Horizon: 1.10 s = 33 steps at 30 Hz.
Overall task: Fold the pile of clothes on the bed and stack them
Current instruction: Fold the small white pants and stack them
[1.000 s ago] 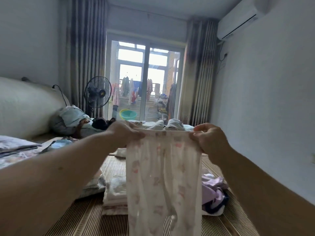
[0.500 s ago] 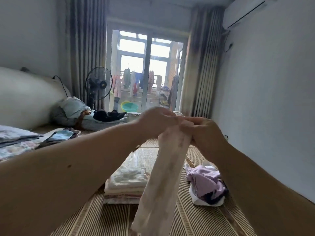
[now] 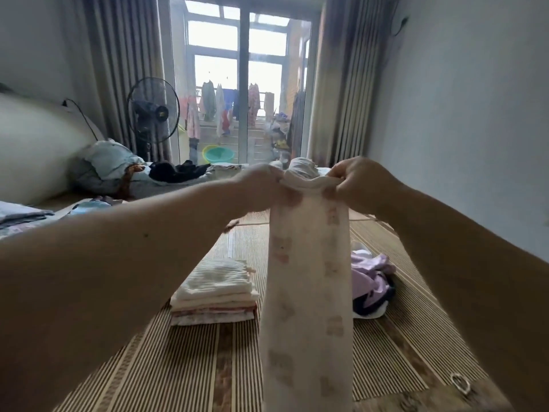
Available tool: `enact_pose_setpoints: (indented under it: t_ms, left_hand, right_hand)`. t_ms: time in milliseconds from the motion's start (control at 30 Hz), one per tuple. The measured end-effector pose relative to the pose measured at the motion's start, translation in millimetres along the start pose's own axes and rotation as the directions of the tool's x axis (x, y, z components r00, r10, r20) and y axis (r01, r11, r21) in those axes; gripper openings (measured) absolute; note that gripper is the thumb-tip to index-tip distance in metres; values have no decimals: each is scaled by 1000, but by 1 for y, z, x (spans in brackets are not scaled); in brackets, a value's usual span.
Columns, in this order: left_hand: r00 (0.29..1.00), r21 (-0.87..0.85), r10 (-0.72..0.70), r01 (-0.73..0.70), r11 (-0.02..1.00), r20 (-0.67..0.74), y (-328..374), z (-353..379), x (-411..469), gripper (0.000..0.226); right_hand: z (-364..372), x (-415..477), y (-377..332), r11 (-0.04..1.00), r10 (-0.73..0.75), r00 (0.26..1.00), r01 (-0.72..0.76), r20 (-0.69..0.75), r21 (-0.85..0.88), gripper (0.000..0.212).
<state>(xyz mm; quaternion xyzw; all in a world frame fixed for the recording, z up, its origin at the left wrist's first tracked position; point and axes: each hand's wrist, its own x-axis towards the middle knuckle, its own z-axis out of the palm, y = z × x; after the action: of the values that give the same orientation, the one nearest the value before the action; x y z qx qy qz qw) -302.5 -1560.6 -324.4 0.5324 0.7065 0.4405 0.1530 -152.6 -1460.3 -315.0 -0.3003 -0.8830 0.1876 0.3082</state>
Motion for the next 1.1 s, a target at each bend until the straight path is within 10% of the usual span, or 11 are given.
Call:
enact_pose_setpoints:
  t_ms: [400,633,900,1100]
  left_hand:
    - [984,388,111,-49,920,-139,-19,27,101,21]
    - [993,331,120,-115,937,2,-110,80,27,9]
    - [921,320,105,-235,918,375,-203,158,-115,9]
    - [888,147,69,-151,978,455,-213,163,-143,13]
  right_hand:
    - [21,70,67,955,106,988,-71,-110,288,29]
    - [57,-18,99,970,70,973,-118,220,212,15]
    - [141,-161,152,971,162,732,-238,662,26,18]
    - [148,-176,164,852,28,644,-416,765,318,18]
